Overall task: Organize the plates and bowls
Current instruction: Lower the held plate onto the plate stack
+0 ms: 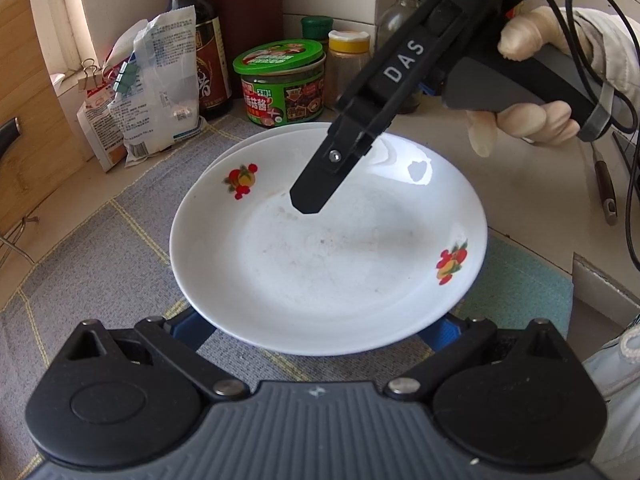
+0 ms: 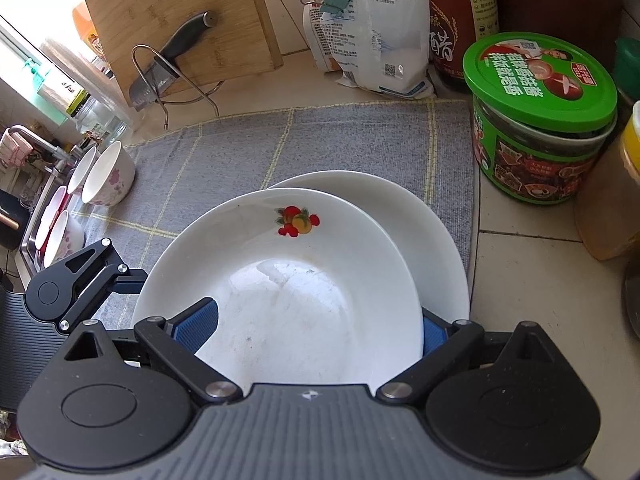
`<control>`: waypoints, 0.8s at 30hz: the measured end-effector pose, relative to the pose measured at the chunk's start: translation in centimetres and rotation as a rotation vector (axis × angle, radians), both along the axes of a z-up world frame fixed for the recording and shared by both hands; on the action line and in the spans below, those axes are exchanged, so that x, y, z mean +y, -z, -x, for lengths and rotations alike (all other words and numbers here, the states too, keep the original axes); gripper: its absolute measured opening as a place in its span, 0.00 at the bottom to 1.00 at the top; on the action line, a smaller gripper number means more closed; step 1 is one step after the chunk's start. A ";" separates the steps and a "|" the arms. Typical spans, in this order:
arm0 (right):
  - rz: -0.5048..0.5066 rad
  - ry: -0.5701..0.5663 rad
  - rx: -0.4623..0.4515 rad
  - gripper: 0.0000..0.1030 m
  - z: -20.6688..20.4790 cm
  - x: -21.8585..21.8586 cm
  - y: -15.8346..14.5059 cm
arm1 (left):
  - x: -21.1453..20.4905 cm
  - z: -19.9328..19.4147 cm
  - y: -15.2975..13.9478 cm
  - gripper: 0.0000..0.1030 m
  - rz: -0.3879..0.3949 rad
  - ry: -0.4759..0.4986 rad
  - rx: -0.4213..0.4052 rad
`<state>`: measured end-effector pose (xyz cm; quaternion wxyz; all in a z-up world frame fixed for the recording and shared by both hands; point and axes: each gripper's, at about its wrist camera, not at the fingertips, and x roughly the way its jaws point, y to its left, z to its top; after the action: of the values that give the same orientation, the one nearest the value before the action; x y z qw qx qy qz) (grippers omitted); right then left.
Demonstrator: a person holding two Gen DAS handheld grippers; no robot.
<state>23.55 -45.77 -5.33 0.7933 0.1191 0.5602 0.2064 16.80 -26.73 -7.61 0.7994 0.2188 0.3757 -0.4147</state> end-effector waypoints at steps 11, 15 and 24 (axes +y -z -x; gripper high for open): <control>0.012 0.011 0.001 0.98 0.1 -0.3 0.0 | -0.1 -0.3 0.2 0.99 -0.005 0.007 0.001; 0.008 0.019 0.000 0.98 0.1 -0.6 0.0 | -0.1 -0.5 0.3 0.99 -0.008 0.009 0.002; 0.019 0.022 0.001 0.98 0.3 -0.5 -0.2 | -0.1 -0.7 0.5 0.99 -0.005 0.014 0.008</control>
<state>23.27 -46.29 -5.09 0.7963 0.1177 0.5613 0.1923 17.52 -26.84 -8.09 0.7945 0.2218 0.3782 -0.4202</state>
